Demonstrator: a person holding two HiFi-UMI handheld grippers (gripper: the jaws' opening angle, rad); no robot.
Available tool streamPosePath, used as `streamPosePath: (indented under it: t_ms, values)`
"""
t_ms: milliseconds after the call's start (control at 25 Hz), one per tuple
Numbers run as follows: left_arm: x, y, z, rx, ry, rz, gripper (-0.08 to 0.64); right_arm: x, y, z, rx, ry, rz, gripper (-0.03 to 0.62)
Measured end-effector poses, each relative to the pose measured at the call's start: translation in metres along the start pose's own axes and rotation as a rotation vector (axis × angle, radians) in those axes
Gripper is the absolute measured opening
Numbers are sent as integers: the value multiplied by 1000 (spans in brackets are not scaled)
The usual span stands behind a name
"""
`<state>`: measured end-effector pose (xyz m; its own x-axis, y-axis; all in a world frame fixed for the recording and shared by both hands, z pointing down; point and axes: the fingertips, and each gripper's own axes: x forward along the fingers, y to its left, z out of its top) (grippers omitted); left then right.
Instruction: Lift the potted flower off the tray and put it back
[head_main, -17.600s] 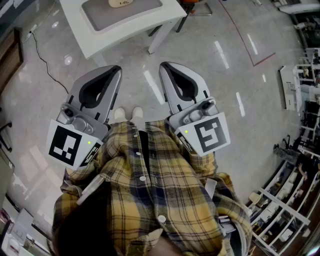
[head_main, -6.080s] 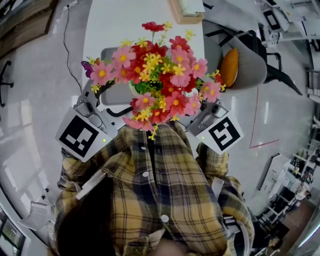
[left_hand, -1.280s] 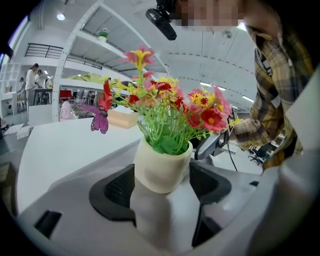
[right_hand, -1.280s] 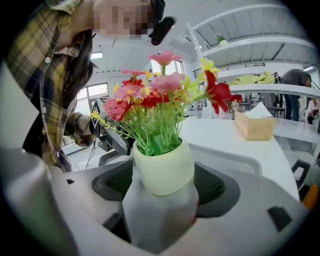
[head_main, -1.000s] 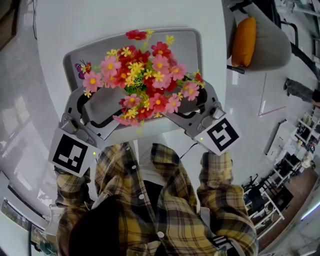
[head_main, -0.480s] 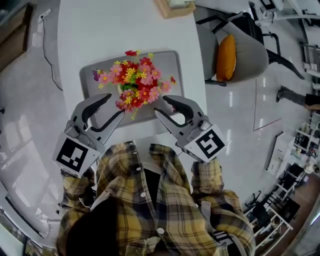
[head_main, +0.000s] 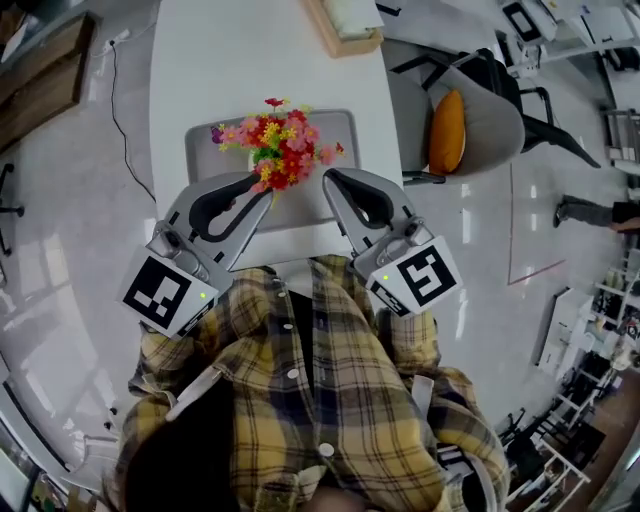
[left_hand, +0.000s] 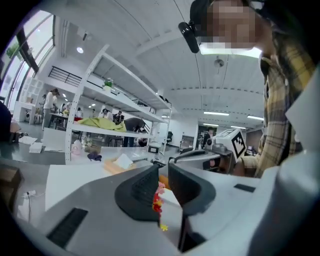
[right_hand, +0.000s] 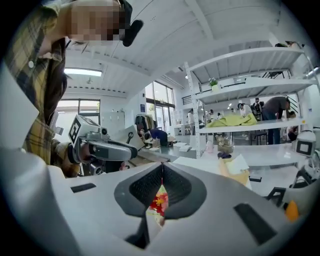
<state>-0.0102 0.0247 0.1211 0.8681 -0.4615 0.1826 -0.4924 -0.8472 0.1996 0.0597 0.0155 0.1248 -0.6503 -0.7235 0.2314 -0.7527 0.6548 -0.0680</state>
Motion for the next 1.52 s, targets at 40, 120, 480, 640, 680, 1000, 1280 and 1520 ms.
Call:
streamPosePath:
  t_ms: [40,120,480,640,680,1000,1280,1520]
  values:
    - [-2,-4,8,-4,-29,6,61,-1,5,6,-9,-8,10,-1]
    - [-7,-11,22,10,-74,18,27,-3,16,15,-20,-18,35,-2]
    - [-20,-32,34,28,-120,57,8,-10,40,29,-54,-31,81,-3]
    - [-21,-37,27,18,-105,71,8,-14,40,32,-35,-38,79,-3]
    - [-20,-37,27,23,-104,71,8,-15,39,32,-30,-39,78,-3]
    - [-15,-45,30,38,-118,58,8,-25,35,31,-14,-47,70,-3]
    - [-12,-42,29,33,-112,67,8,-22,33,26,-16,-25,77,-3]
    - [-12,-37,27,29,-101,78,8,-16,36,26,-22,-13,94,-3]
